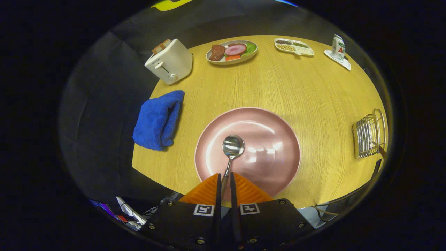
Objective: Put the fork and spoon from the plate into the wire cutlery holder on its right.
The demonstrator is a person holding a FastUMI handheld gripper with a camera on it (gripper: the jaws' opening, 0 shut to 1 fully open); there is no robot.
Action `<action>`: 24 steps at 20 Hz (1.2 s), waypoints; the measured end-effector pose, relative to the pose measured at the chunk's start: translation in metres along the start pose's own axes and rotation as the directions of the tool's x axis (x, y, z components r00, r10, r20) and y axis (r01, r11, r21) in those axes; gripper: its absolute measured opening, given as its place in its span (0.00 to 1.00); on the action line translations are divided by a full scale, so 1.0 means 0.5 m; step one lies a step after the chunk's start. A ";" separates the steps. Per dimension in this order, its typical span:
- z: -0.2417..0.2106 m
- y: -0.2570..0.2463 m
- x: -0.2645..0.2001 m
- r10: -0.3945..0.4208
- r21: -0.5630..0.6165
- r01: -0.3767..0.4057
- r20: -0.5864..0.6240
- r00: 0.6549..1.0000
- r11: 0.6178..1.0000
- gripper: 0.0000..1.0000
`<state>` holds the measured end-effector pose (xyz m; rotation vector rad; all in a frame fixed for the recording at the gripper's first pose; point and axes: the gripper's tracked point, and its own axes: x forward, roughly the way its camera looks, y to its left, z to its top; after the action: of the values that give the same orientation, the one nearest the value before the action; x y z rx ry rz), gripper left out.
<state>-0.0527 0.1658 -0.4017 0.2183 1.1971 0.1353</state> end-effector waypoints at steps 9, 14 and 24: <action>-0.040 -0.002 0.066 -0.060 0.069 0.066 -0.080 0.995 0.995 0.19; -0.061 -0.005 0.093 -0.071 0.085 0.082 -0.125 0.990 0.993 0.19; -0.053 -0.009 0.071 -0.014 0.176 0.036 -0.125 0.992 0.984 0.09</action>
<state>-0.0649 0.1717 -0.4442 0.3554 1.3362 0.0190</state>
